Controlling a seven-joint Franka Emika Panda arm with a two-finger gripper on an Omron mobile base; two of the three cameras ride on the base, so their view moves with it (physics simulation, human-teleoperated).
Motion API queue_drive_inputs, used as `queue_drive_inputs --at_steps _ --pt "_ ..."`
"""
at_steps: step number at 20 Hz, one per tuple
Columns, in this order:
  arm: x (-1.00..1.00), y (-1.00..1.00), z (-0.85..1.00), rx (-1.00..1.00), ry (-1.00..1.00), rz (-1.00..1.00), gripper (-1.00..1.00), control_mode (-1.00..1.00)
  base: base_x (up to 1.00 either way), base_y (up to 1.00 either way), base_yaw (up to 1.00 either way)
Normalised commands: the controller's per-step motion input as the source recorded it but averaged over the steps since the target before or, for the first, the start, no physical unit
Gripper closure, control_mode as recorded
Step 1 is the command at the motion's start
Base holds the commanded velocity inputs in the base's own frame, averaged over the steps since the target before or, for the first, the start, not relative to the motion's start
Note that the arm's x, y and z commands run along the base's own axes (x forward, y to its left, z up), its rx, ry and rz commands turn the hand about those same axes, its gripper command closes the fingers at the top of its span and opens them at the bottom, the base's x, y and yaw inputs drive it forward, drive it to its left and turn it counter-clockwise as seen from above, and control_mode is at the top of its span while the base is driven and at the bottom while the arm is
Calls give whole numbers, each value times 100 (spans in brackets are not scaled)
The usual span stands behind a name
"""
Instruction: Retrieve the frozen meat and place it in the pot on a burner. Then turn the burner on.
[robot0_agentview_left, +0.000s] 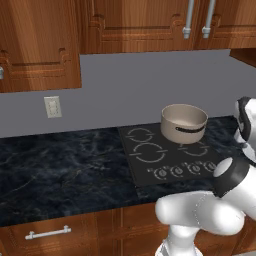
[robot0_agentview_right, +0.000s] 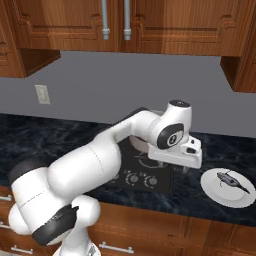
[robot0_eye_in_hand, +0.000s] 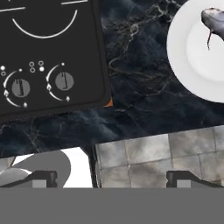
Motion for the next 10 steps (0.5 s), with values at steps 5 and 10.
queue_drive_inputs --at_steps 5,10 --pt "22 -91 -5 0 -8 16 -100 -100 0 0 0" --pt "8 -78 0 0 -1 11 -100 -100 0 0 0"
